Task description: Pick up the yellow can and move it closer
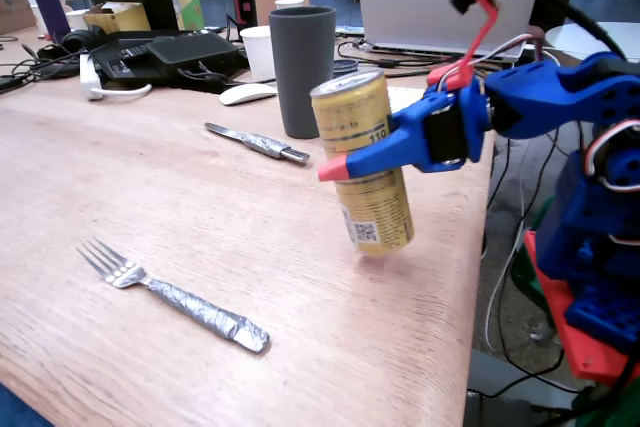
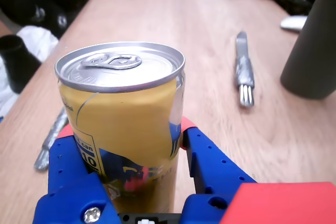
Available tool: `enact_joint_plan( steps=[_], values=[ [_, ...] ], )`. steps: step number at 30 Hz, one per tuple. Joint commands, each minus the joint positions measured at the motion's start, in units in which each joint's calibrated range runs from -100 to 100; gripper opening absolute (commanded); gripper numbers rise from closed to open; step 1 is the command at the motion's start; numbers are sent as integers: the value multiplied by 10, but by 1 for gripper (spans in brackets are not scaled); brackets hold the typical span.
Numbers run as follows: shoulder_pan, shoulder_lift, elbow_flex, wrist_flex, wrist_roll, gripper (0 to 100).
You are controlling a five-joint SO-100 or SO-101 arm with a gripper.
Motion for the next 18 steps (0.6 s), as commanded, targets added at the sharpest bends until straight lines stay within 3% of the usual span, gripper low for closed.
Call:
enact_joint_plan(
  steps=[1,18],
  values=[
    [-3,-24,3,10,-6,26],
    [-3,-24,3,39,-6,26]
  ],
)
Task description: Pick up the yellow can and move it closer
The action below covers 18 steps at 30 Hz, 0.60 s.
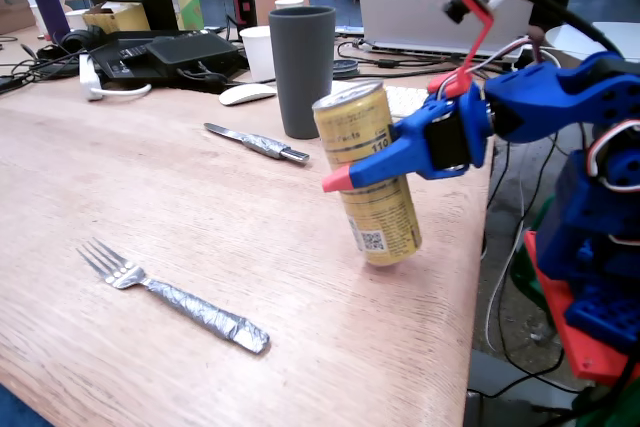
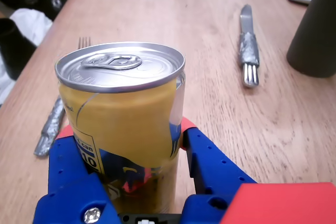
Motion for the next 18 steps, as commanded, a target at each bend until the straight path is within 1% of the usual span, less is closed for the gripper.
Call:
enact_joint_plan(
  steps=[1,18],
  values=[
    [-3,-24,3,-3,-2,26],
    [17,-24,2,3,-1,26]
  ],
)
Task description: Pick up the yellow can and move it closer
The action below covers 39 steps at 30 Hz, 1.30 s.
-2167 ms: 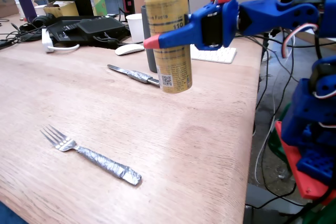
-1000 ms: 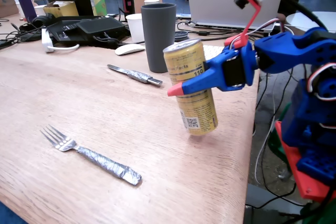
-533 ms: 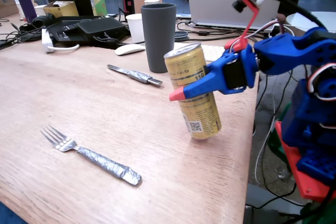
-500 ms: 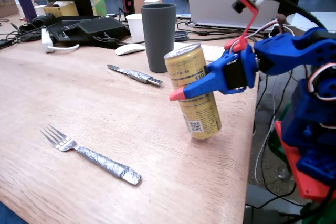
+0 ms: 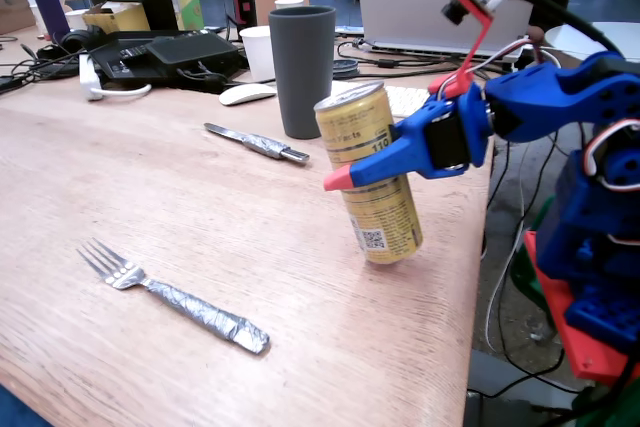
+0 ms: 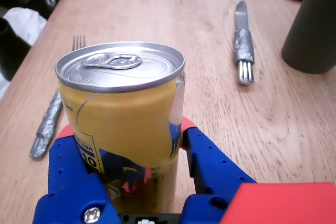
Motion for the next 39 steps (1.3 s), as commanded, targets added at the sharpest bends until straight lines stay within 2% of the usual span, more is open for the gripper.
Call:
enact_joint_plan(
  steps=[1,39],
  values=[
    [5,-24,2,-3,-1,26],
    [-7,-24,2,-3,2,26]
  ],
)
